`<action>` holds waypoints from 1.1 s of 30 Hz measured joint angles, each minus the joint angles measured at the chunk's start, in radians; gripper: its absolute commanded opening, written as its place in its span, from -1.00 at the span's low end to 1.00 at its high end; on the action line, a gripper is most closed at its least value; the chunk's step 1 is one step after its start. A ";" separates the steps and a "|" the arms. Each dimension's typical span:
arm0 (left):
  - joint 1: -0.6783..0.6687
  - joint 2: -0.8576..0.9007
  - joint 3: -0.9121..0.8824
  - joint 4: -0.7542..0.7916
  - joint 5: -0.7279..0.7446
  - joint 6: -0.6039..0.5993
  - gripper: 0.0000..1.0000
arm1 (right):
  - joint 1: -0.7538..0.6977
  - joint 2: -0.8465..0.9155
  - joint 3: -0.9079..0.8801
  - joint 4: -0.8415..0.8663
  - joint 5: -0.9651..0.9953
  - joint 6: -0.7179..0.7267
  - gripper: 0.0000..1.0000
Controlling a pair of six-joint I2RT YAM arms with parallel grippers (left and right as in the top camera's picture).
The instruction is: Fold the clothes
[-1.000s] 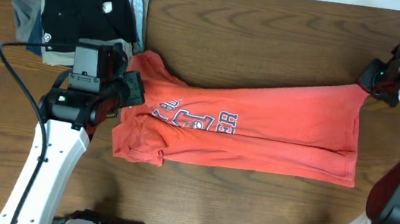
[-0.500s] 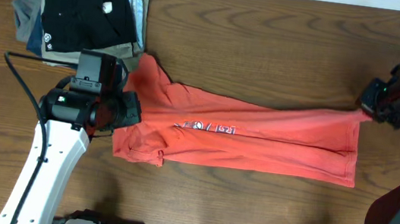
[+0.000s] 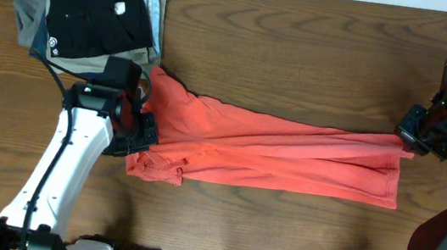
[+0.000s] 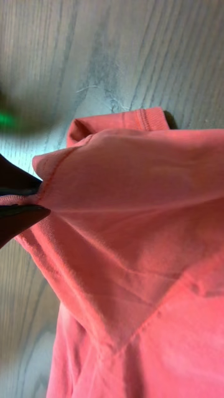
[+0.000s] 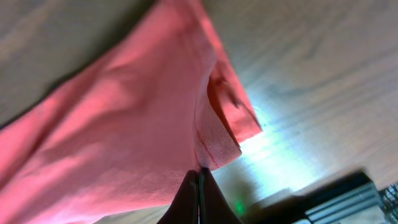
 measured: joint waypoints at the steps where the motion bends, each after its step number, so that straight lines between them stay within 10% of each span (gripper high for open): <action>1: 0.000 0.003 0.000 -0.003 -0.003 0.002 -0.88 | 0.000 -0.008 -0.018 -0.002 0.016 0.010 -0.98; 17: 0.000 0.005 -0.002 -0.121 -0.025 0.019 -0.76 | 0.000 -0.055 -0.228 0.133 0.064 0.050 -0.97; 23: 0.000 0.005 -0.013 -0.124 -0.029 0.026 -0.25 | 0.000 -0.055 -0.250 0.143 0.060 0.054 -0.50; 26: 0.000 0.005 -0.013 -0.126 -0.029 0.026 0.00 | 0.000 -0.055 -0.250 0.152 0.056 0.058 0.04; 29: 0.000 0.005 -0.014 -0.117 -0.029 0.022 0.01 | 0.000 -0.055 -0.250 0.158 0.054 0.059 0.29; 33: 0.000 0.005 -0.017 -0.042 -0.029 0.019 -0.49 | 0.000 -0.055 -0.251 0.177 0.019 0.048 0.08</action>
